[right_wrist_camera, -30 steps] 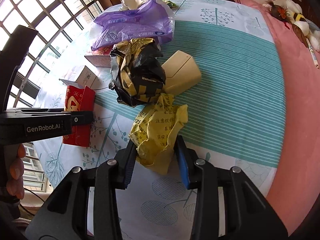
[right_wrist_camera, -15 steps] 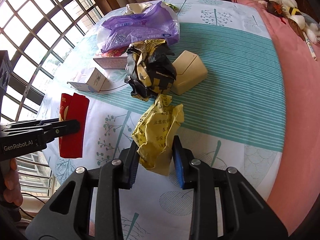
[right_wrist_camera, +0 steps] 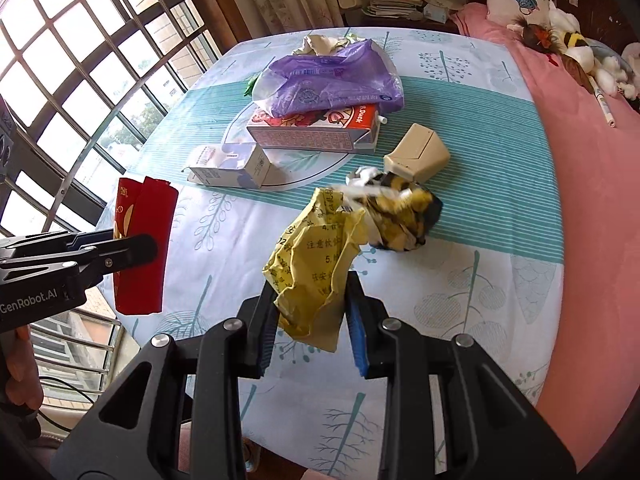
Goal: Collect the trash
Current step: 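Grasp the yellow wrapper with the right tool while the left tool grasps the red packet, then carry the yellow wrapper and red packet over the bin and release both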
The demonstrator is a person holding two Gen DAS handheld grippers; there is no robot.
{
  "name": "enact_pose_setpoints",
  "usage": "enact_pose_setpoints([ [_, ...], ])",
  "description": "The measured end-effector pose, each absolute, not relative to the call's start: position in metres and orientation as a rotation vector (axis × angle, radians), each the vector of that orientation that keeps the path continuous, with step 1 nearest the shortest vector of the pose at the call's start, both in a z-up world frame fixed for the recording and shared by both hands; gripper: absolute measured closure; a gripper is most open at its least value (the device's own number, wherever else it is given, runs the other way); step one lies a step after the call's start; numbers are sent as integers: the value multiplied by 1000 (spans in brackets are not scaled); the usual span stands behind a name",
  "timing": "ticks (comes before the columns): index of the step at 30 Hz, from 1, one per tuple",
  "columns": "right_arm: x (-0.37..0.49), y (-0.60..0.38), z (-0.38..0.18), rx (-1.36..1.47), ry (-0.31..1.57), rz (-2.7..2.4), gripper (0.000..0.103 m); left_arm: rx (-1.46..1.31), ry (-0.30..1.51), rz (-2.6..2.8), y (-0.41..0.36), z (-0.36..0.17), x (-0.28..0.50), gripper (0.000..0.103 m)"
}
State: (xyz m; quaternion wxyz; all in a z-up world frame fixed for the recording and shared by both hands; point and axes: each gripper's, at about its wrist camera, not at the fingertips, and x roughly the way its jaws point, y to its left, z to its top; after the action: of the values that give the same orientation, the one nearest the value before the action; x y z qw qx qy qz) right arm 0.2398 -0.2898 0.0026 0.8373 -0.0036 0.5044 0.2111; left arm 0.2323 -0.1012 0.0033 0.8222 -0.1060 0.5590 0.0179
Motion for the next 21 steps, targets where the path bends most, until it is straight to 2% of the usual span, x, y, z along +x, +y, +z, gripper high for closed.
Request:
enact_pose_setpoints([
  [10,138,-234,23,46,994,317,76,-140,1119,-94,-51,32,161,76],
  [21,10,-172,1,53,1025,200,76,-50,1127,-252,-15,14,69,76],
])
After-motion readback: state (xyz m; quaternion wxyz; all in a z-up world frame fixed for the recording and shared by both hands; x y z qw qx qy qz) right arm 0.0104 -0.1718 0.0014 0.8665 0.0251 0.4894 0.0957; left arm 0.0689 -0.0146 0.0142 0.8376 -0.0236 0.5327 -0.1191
